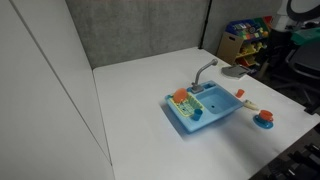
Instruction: Remove the orange cup from the sink and put it on the table
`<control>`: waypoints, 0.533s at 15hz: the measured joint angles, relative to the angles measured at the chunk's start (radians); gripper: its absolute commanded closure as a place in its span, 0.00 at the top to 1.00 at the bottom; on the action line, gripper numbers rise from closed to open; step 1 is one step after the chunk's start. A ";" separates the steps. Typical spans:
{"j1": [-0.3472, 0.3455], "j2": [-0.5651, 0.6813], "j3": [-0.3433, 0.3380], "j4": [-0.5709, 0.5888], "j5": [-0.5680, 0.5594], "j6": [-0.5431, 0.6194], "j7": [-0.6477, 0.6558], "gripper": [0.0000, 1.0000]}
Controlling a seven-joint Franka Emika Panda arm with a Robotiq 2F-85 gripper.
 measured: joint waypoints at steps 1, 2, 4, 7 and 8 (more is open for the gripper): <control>0.005 -0.008 0.003 -0.001 0.000 0.000 0.000 1.00; 0.010 -0.022 0.005 -0.003 0.000 0.000 0.000 1.00; 0.020 -0.057 0.013 -0.010 0.000 0.000 0.000 1.00; 0.029 -0.121 0.024 -0.027 0.009 -0.004 -0.001 1.00; 0.032 -0.144 0.026 -0.034 0.016 -0.013 -0.001 1.00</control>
